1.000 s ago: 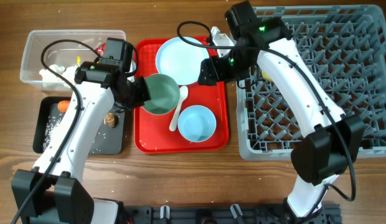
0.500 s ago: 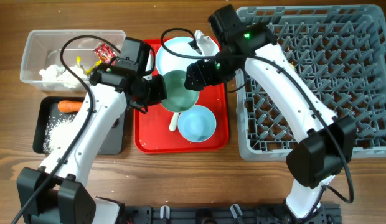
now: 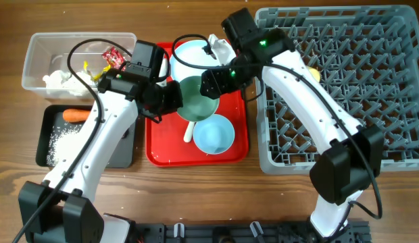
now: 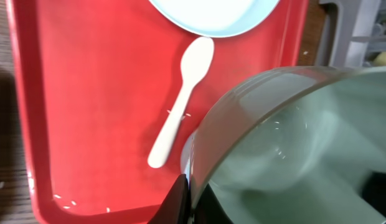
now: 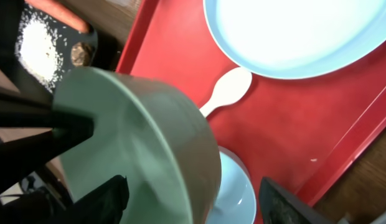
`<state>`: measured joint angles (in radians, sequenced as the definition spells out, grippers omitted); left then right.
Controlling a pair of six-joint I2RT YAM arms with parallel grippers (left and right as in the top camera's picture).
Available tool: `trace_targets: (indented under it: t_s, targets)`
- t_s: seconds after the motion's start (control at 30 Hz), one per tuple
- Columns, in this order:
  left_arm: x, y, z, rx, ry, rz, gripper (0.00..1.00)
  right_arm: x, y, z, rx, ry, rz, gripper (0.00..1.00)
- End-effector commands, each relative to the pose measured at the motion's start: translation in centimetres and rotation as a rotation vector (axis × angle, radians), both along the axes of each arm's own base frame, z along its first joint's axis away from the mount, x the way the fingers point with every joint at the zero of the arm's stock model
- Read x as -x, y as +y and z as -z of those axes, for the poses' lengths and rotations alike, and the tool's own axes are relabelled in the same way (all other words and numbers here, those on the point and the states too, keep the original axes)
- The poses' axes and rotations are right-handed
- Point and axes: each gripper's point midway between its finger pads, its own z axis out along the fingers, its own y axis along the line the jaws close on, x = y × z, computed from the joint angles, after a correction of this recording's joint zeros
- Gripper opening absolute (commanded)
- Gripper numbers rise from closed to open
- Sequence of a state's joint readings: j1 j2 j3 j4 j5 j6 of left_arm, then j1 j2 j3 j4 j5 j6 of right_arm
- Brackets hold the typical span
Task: Sort waste into correct bins and load items into the dishwasher rack
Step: 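Move the right gripper toward the held green bowl, then grasp the green bowl rim with the right gripper from the left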
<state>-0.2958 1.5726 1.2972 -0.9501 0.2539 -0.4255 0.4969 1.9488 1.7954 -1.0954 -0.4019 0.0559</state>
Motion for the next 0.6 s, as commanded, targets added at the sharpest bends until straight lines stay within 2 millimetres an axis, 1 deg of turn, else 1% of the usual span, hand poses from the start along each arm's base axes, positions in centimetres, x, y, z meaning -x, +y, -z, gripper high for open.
trace_targets:
  t_s: [0.0,0.13,0.4,0.47,0.53,0.57]
  targets:
    - [0.0,-0.9,-0.9,0.047,-0.008,0.011,0.04,0.2,-0.1,0.4,0.013,-0.003,0.0,0.63]
    - [0.1,-1.1,-1.0,0.06,-0.004,0.016,0.04,0.2,0.0,0.4,0.011,-0.002,0.005,0.52]
    - [0.4,-1.9,-1.2,0.105,0.01,0.034,0.04,0.6,-0.1,0.5,0.018,0.02,0.016,0.49]
    - [0.5,-2.1,-1.3,0.117,0.014,0.039,0.04,0.6,-0.1,0.5,0.018,0.021,0.016,0.44]
    - [0.6,-2.1,-1.3,0.12,0.015,0.04,0.04,0.6,-0.1,0.5,0.018,0.02,0.017,0.37]
    - [0.6,-2.1,-1.3,0.12,0.015,0.04,0.04,0.6,-0.1,0.5,0.018,0.021,0.016,0.32]
